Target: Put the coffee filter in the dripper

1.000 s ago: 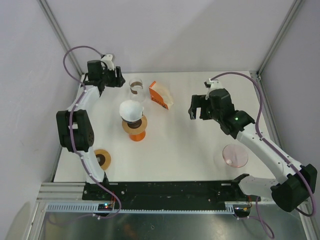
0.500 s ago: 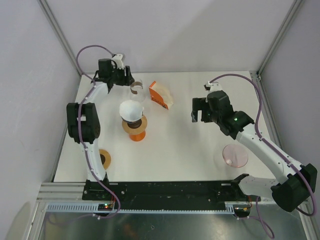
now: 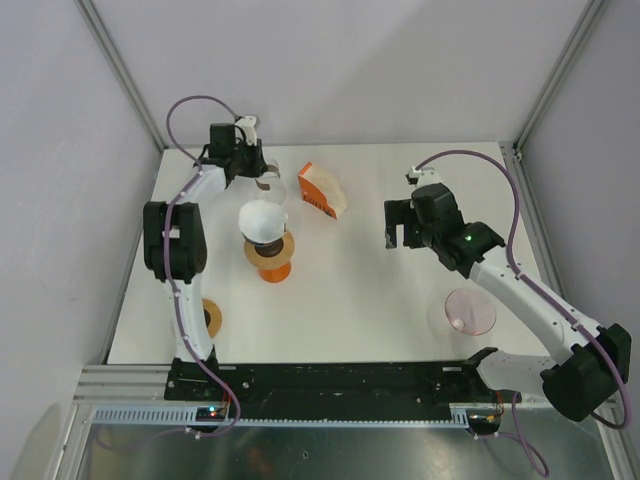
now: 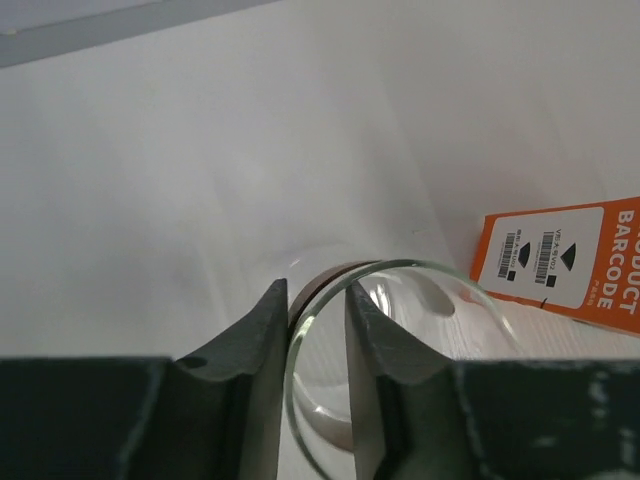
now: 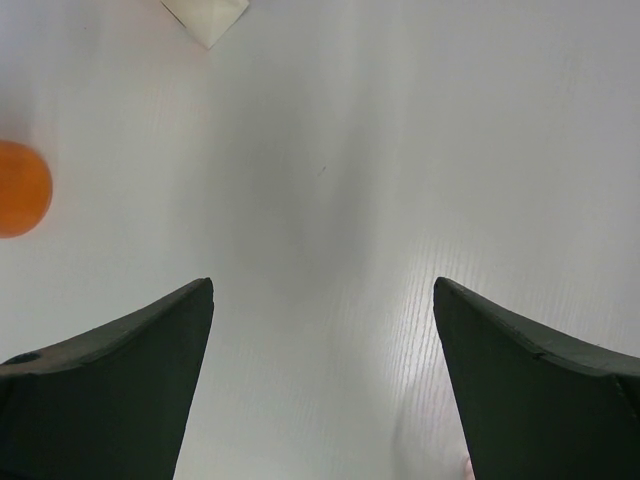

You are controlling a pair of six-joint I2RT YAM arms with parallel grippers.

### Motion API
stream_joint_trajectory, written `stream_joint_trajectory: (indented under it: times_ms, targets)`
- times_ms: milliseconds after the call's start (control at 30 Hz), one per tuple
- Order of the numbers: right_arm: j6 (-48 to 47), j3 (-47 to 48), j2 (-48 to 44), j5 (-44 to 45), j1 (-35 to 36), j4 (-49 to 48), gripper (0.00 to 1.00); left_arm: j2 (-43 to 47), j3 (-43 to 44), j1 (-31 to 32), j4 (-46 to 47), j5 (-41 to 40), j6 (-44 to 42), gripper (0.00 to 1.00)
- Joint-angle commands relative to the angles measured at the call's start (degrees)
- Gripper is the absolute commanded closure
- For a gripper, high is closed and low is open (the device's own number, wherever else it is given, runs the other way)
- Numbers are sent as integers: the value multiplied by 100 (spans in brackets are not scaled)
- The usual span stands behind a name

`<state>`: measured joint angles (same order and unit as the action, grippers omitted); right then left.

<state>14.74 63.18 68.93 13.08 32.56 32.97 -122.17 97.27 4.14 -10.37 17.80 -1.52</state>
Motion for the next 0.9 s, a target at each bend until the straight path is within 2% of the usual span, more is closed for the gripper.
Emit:
stream_joint_trajectory:
  times_ms: [0, 100, 167, 600, 867]
  targets:
    - [-54, -63, -15, 48, 18, -76, 4, 186, 165, 0, -35, -303, -135, 79]
    - [-47, -76, -22, 8, 22, -96, 4, 285, 147, -4, -64, -396, -166, 95]
    - [-36, -73, -38, -3, 25, -89, 4, 368, 141, -13, -84, -498, -213, 99]
    - [-16, -180, -241, -75, 46, -111, 4, 1235, 128, -86, -133, -620, -375, 100]
    - [7, -255, -486, -121, 81, -155, 4, 1956, 36, -49, -135, -478, -181, 100]
